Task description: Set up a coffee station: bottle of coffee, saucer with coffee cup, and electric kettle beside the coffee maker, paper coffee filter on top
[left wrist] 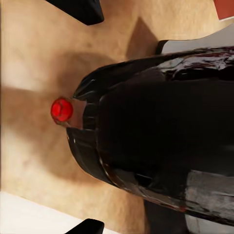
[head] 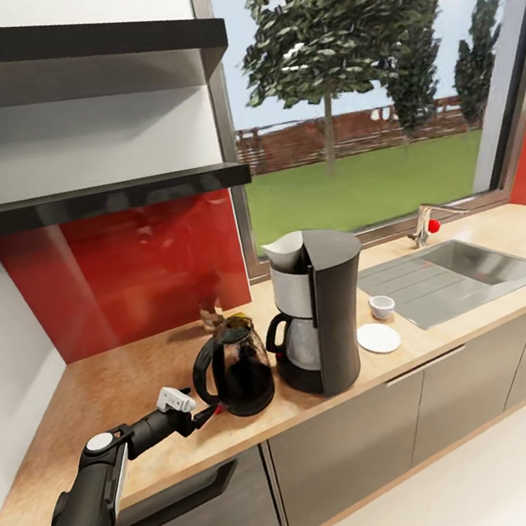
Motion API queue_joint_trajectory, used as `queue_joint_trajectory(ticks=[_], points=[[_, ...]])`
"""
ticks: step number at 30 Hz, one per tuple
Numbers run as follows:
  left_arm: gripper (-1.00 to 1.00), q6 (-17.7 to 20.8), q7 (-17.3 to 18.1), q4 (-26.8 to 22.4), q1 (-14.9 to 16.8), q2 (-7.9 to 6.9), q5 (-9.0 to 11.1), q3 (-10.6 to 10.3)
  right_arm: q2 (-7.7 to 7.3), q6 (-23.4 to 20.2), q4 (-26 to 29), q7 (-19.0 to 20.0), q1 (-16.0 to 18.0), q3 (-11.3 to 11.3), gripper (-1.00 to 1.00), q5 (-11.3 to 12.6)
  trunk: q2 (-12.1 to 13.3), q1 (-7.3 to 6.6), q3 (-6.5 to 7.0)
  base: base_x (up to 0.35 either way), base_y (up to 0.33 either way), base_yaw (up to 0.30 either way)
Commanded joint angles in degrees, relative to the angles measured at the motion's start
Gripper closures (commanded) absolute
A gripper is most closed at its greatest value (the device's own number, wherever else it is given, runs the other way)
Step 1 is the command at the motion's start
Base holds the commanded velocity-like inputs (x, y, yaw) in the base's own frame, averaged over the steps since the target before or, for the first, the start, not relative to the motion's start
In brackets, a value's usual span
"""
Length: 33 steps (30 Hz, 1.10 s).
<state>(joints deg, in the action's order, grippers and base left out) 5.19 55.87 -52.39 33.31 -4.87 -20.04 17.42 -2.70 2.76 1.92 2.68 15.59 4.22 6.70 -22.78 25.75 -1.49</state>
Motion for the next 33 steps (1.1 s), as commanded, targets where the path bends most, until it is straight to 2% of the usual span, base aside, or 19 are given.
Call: queue_joint_trajectory(ticks=[1, 9, 24, 29, 31, 33], points=[[-1.0, 0.5, 0.4, -0.1, 0.1, 0.04, -0.2, 0.2, -0.02, 0.2, -0.1, 0.2, 0.1, 0.5, -1.0, 0.6, -0.1, 0.04, -0.14, -0.007, 0.018, 0.0], [-1.0, 0.5, 0.4, -0.1, 0.1, 0.04, -0.2, 0.2, -0.02, 0.2, -0.1, 0.2, 0.1, 0.5, -1.0, 0.6, -0.1, 0.04, -0.14, -0.02, 0.004, 0.0], [-1.0, 0.5, 0.4, -0.2, 0.0, -0.11, 0.0, 0.6, -0.02, 0.2, -0.1, 0.2, 0.1, 0.5, -1.0, 0.6, -0.1, 0.04, -0.14, -0.301, 0.018, 0.0], [-1.0, 0.5, 0.4, -0.1, 0.0, -0.13, -0.1, 0.5, -0.02, 0.2, -0.1, 0.2, 0.1, 0.5, -1.0, 0.6, -0.1, 0.04, -0.14, -0.072, 0.01, 0.0], [-1.0, 0.4, 0.6, -0.1, -0.6, -0.13, -0.1, 0.4, -0.02, 0.2, -0.1, 0.2, 0.1, 0.5, -1.0, 0.6, -0.1, 0.04, -0.14, -0.016, 0.002, 0.0], [-1.0, 0.4, 0.7, -0.5, -2.7, -0.09, 0.1, 0.3, -0.02, 0.2, -0.1, 0.2, 0.1, 0.5, -1.0, 0.6, -0.1, 0.04, -0.14, -0.006, 0.001, 0.0]])
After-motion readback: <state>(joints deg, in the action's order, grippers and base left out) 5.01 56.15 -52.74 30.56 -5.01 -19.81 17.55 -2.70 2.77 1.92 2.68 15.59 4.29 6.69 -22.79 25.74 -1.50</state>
